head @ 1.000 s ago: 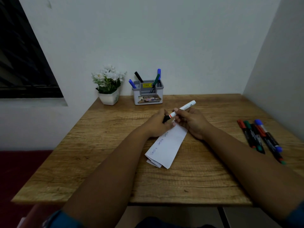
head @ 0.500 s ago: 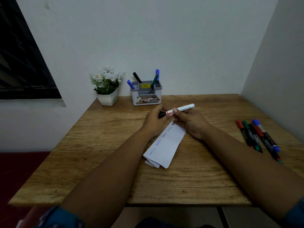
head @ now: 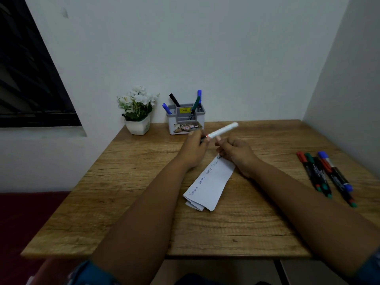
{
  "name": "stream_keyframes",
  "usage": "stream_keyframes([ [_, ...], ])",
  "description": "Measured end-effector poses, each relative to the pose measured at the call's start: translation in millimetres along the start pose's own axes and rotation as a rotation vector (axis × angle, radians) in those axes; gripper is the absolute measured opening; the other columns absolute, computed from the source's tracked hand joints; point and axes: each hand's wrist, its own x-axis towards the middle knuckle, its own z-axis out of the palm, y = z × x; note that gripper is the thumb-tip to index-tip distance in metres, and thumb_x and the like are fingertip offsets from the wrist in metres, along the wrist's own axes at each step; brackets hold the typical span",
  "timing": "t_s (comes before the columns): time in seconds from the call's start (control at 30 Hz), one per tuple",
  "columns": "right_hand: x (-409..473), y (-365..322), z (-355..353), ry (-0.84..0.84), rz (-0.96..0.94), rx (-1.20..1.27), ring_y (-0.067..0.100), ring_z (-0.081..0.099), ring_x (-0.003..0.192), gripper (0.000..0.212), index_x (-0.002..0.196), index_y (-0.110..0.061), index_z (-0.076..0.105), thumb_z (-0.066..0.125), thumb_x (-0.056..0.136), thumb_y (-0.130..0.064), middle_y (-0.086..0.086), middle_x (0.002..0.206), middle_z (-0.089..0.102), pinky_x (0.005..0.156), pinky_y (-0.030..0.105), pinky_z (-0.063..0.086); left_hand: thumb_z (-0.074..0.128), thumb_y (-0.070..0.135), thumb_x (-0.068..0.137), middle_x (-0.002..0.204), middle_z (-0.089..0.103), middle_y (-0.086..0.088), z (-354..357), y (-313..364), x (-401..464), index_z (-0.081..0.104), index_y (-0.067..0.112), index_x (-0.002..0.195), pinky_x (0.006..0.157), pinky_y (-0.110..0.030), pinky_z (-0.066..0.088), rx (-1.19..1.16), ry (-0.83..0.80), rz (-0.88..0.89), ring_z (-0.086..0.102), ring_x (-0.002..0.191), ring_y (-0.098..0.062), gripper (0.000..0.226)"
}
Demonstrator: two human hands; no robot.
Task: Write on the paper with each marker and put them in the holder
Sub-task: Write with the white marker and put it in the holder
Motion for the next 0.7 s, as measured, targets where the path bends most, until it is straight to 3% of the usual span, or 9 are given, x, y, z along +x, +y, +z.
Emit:
stream_keyframes([
  [0.07,3,0,3,0.05,0.005,-0.15,0.013,0.064,0.079,0.041,0.087,-0.012,0.069,0.071,0.081,-0.052,0.004,0.085,0.071,0.075,0.03,0.051,0.049,0.018,0.099,0.117,0.053,-0.008,-18,-1,3,0.05,0.012,0.117,0.07,-0.022,0.044,-0.09,0.112,-0.065,0.053,0.089,-0.013,0.019],
  [0.17,12,-9,14,0.084,0.047,-0.391,0.014,0.063,0.083,0.026,0.092,-0.015,0.066,0.071,0.085,-0.039,-0.001,0.088,0.068,0.076,0.033,0.05,0.06,0.015,0.094,0.104,0.063,-0.004,-60,-3,8,0.051,0.013,0.106,0.07,-0.023,0.052,-0.271,0.41,-0.124,0.062,0.086,-0.013,0.015],
  [0.3,12,-14,43,0.2,-0.016,-0.456,0.01,0.054,0.07,0.011,0.091,-0.02,0.058,0.066,0.084,-0.019,-0.006,0.079,0.059,0.053,0.014,0.039,0.073,0.012,0.085,0.103,0.066,-0.005,-115,-2,30,0.055,0.005,0.109,0.074,-0.016,0.052,-0.332,0.697,-0.094,0.062,0.081,-0.009,0.031],
  [0.37,9,-6,53,0.25,-0.067,-0.46,0.009,0.051,0.066,0.016,0.096,-0.02,0.052,0.06,0.083,-0.013,-0.004,0.076,0.057,0.049,0.015,0.035,0.074,0.013,0.083,0.102,0.064,0.001,-137,5,48,0.055,0.007,0.109,0.072,-0.012,0.049,-0.284,0.761,-0.04,0.06,0.082,-0.008,0.033],
  [0.47,11,-2,55,0.251,-0.079,-0.458,0.015,0.053,0.07,0.02,0.099,-0.019,0.045,0.057,0.084,-0.015,0.002,0.079,0.059,0.052,0.022,0.033,0.072,0.012,0.084,0.097,0.064,0.003,-158,13,81,0.056,0.01,0.103,0.071,-0.012,0.047,-0.112,0.734,0.028,0.061,0.083,-0.011,0.025],
  [0.7,23,-5,35,0.157,-0.083,-0.507,0.016,0.055,0.079,0.035,0.105,-0.017,0.041,0.068,0.085,-0.024,0.003,0.091,0.057,0.056,0.023,0.033,0.055,0.006,0.092,0.102,0.068,-0.015,-150,-6,137,0.057,0.003,0.106,0.07,-0.027,0.042,0.36,0.41,-0.003,0.059,0.084,-0.021,0.015],
])
